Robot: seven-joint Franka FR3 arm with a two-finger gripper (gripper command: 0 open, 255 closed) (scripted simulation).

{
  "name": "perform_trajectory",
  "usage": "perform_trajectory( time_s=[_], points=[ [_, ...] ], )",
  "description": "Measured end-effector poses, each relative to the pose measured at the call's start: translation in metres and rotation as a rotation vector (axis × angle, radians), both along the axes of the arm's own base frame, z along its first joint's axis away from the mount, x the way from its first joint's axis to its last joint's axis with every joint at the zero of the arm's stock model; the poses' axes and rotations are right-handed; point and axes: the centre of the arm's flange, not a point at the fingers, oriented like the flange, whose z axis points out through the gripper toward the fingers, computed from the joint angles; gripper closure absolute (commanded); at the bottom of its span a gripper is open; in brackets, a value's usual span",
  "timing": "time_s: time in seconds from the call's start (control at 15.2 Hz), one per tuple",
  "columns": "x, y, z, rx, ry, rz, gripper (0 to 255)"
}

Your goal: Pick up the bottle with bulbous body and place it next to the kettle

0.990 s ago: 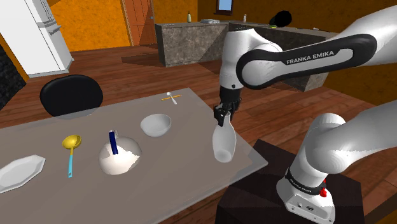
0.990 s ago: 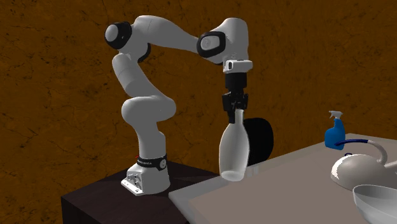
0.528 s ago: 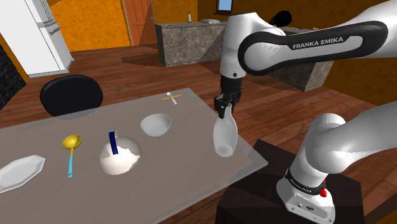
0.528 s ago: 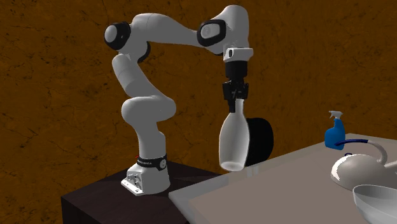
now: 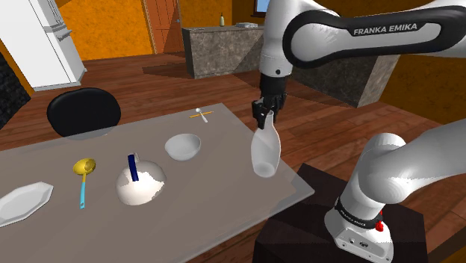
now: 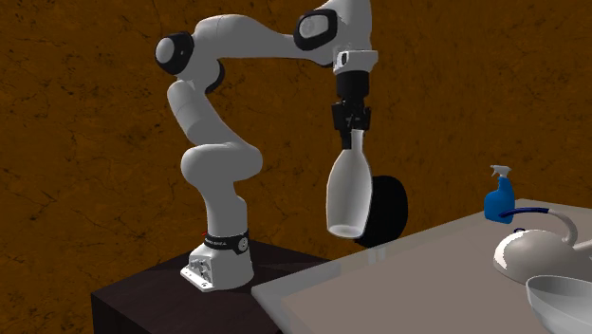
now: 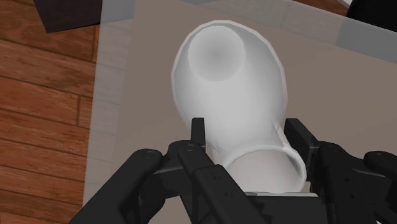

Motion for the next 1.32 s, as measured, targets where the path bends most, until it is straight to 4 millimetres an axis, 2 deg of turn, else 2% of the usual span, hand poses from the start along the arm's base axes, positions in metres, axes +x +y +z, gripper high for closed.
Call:
perform_trajectory(
  time_s=[1.32],
  points=[
    [0.001,-0.001,0.104,0.0,0.0,0.0,255]
  ],
)
